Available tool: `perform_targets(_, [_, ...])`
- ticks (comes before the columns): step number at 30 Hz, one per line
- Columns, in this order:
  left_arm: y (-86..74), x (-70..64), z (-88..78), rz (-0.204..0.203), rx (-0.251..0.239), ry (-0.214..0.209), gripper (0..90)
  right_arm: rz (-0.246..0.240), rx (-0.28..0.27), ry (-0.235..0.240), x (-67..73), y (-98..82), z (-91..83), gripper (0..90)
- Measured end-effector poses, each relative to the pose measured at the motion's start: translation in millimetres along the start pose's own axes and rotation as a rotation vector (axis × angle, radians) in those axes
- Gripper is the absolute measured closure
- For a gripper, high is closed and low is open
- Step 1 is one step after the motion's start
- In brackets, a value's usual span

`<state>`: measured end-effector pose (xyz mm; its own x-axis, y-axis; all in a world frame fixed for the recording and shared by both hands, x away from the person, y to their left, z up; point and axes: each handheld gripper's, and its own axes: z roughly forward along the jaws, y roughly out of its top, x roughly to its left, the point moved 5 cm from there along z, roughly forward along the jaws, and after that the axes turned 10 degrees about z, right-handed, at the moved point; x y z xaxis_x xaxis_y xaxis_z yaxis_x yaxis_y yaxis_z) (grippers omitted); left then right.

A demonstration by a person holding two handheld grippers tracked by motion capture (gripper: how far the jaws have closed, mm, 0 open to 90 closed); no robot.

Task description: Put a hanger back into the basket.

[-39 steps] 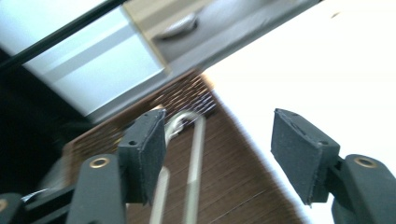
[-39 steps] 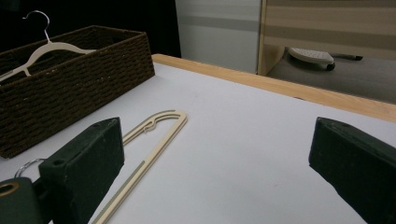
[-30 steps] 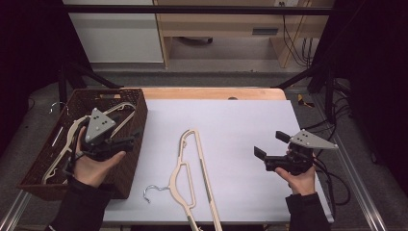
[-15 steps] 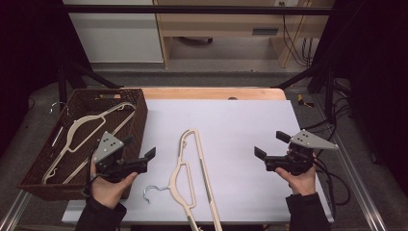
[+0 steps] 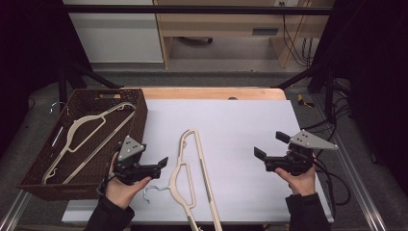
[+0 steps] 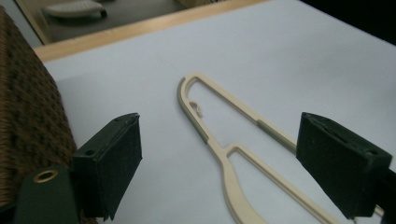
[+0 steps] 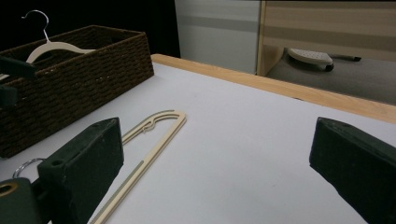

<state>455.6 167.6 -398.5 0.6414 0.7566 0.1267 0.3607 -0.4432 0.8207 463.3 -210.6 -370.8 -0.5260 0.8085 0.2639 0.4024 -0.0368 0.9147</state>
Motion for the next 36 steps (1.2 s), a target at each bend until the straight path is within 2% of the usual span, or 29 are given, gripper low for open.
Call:
perform_targets(5, [-3.5,-4.6,16.9,0.015,0.074,-0.029,14.8,0.001,-0.002,-0.002,-0.7,0.2,-0.2,3.4])
perform_targets(10, [-8.3,-8.5,33.2,0.027,0.116,-0.036,16.1,-0.004,0.006,-0.003,0.0,-1.3,1.6,3.2])
perform_targets(15, [-18.7,-13.0,47.0,0.033,0.168,-0.059,17.9,-0.009,0.006,0.002,0.8,-1.9,1.7,3.3])
perform_targets(18, [-26.5,-15.0,56.0,0.046,0.215,-0.064,19.8,-0.005,0.006,0.0,0.8,-2.0,2.2,3.3])
perform_targets(26, [-42.5,-17.5,72.3,0.057,0.311,-0.107,31.7,-0.006,0.013,0.001,1.9,-3.1,3.1,3.3])
perform_targets(33, [-51.4,-25.6,83.2,0.112,0.397,-0.125,38.0,-0.004,0.014,0.004,2.5,-3.3,3.2,3.4])
perform_targets(36, [-54.2,-28.3,87.5,0.115,0.424,-0.125,40.1,-0.01,0.018,0.005,2.6,-4.1,4.5,3.4])
